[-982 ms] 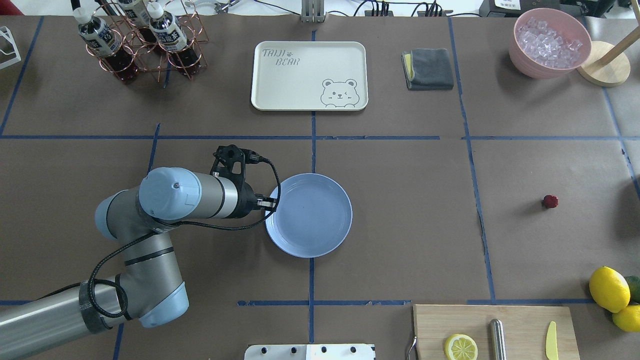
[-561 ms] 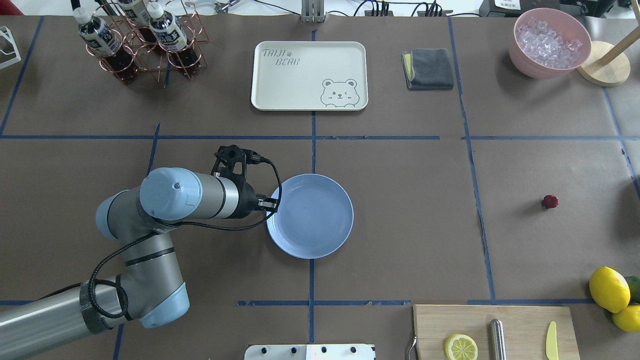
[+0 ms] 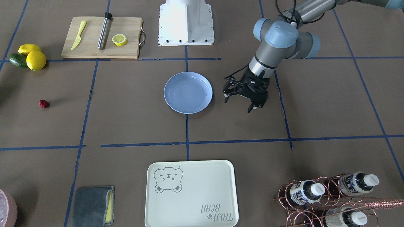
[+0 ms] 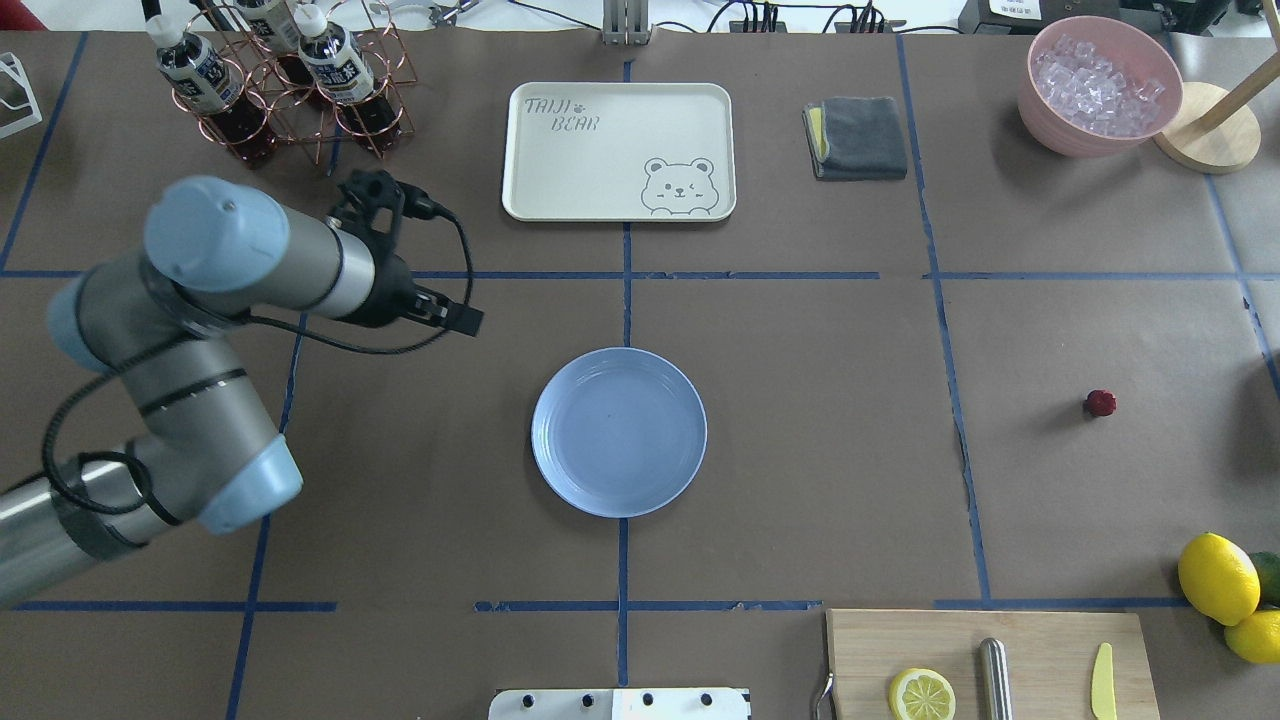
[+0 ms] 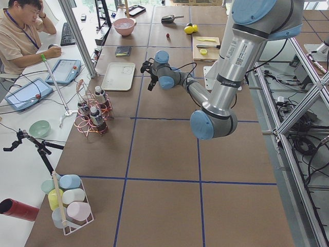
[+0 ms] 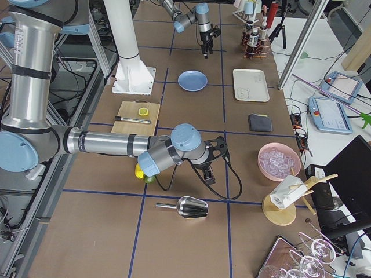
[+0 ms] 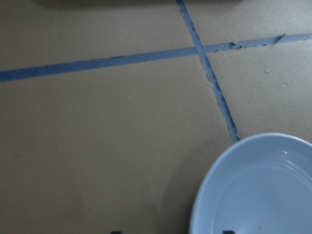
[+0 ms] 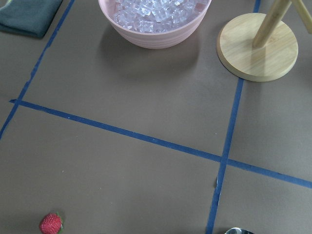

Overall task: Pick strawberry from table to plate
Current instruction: 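Release the plate and withdraw the left arm away from it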

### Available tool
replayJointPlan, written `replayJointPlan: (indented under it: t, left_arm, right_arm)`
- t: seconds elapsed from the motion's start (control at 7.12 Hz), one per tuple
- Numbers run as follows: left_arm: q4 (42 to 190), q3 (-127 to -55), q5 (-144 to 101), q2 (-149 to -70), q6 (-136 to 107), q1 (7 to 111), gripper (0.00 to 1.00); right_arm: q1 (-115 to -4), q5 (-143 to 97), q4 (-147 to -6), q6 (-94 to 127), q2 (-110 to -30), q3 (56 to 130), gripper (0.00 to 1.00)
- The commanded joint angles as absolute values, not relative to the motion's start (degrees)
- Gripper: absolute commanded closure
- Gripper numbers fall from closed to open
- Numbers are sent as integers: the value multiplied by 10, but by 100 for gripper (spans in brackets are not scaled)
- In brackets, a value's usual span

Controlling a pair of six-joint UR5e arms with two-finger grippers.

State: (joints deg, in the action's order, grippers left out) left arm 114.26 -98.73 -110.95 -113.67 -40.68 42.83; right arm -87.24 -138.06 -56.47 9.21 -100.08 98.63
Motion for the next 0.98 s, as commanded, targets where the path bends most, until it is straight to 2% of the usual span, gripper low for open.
replayJointPlan:
  t: [0.0, 0.28, 0.42, 0.7, 0.84]
  left_arm:
    - [1003, -1007, -1165, -1113, -171, 609, 0]
    - [804, -957, -1269, -1105, -20, 759, 0]
    - [769, -951, -1263, -1100, 15, 814, 0]
    - [787, -949, -1274, -990, 147, 890, 0]
    - [787, -947, -1317, -970, 149, 896, 0]
  right_arm:
    - [-836, -1341, -567, 92, -990, 989, 0]
    - [-809, -1334, -570, 118, -982, 1002, 0]
    - [-782, -1332, -570, 169, -981, 1016, 0]
    - [-718, -1318, -570, 302, -986, 1067, 0]
    - [-667, -1272, -570, 362, -992, 1092, 0]
